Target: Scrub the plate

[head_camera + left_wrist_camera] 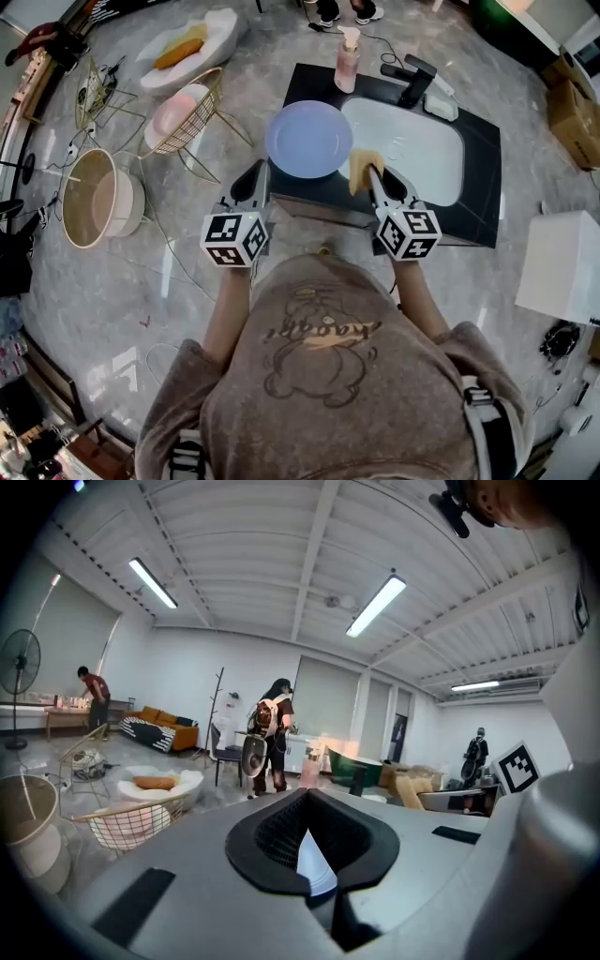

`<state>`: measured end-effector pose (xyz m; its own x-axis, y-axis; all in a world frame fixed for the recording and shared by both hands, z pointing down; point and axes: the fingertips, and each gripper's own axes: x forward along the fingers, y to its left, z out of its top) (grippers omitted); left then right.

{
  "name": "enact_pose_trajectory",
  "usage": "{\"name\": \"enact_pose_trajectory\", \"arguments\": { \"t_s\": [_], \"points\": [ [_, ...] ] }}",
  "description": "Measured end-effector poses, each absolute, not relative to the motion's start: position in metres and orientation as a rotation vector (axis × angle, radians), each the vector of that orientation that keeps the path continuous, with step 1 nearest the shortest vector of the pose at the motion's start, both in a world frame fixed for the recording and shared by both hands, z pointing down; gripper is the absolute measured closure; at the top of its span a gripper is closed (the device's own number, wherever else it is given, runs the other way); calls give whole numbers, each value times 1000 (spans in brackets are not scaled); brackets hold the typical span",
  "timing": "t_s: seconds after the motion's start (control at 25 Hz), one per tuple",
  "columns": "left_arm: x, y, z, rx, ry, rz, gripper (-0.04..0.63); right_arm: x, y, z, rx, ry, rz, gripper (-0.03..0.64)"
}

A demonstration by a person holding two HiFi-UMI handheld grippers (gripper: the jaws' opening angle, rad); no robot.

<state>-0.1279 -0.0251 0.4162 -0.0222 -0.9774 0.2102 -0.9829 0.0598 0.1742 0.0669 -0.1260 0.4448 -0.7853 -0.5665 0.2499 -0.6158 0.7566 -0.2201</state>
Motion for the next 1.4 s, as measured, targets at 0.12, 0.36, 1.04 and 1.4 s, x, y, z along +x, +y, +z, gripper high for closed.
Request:
{"name": "enact_pose_trajectory", "arguments": {
  "t_s": [0.12, 0.36, 1.04, 1.4],
  "points": [
    [-140, -35, 421, 1974, -2067, 19, 577, 57, -138, 451, 942, -2775, 443, 566],
    [-166, -62, 424, 1988, -2028, 23, 577, 36, -156, 455, 967, -2743, 465, 566],
    [-209, -139, 417, 2146, -1874, 55, 577, -15, -195, 447, 1123, -2719, 525, 566],
    [-219, -149, 433, 2170, -1786, 111, 571, -30, -200, 447, 1176, -2720, 537, 566]
  ]
}}
